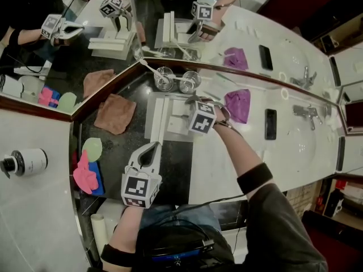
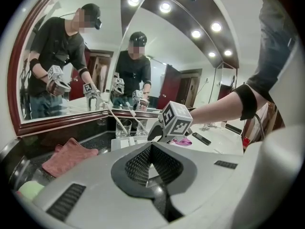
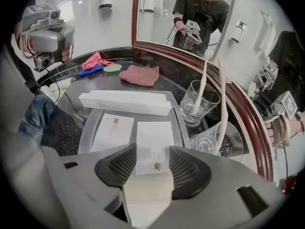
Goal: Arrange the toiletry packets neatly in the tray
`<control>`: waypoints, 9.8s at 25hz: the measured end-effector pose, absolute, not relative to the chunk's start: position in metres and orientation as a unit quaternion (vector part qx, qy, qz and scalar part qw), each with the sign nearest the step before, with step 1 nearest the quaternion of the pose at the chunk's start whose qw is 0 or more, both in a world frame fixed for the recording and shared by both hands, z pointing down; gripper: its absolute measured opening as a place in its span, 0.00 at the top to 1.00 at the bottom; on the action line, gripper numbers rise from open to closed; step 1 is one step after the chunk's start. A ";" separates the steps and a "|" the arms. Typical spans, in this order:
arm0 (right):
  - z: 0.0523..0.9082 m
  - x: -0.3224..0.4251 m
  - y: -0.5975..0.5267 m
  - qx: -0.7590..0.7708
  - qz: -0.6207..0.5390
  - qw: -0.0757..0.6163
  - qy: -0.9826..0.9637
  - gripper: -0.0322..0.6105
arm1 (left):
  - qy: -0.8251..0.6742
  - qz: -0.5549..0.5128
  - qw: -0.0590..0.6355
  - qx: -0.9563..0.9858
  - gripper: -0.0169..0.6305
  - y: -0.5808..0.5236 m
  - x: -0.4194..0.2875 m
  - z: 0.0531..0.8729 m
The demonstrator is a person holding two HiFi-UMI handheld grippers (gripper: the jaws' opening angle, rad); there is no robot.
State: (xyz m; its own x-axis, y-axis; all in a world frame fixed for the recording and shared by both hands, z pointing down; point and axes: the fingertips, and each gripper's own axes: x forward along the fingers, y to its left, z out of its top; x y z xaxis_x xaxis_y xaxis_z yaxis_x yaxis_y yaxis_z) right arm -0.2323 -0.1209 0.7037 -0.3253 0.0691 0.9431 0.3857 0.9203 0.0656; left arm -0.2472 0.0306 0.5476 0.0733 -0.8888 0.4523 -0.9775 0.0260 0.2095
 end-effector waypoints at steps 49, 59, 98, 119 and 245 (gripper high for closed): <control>0.573 -0.190 -0.104 -0.067 -0.142 0.463 -0.872 0.91 | -0.688 0.096 0.195 0.692 0.97 0.012 -0.225 0.501; 0.527 -0.105 -0.108 0.010 -0.115 0.425 -0.898 0.91 | -0.659 0.107 0.178 0.723 0.97 -0.013 -0.169 0.485; 0.687 0.051 -0.150 0.105 -0.112 0.533 -0.832 0.91 | -0.549 0.170 0.178 0.799 0.97 -0.062 -0.022 0.521; 0.703 0.052 -0.142 0.106 -0.122 0.549 -0.820 0.73 | -0.562 0.162 0.181 0.790 0.97 -0.052 -0.033 0.521; 0.657 -0.237 -0.066 -0.149 -0.123 0.539 -0.820 0.92 | -0.701 0.081 0.204 0.679 0.97 0.056 -0.249 0.529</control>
State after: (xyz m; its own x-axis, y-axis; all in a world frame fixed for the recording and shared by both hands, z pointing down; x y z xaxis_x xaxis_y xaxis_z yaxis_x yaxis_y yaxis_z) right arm -0.2368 -0.0662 0.6566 -0.3747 0.1122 0.9203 0.3771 0.9253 0.0408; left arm -0.2491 0.0562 0.5289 0.0045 -0.9181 0.3963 -0.9843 0.0658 0.1636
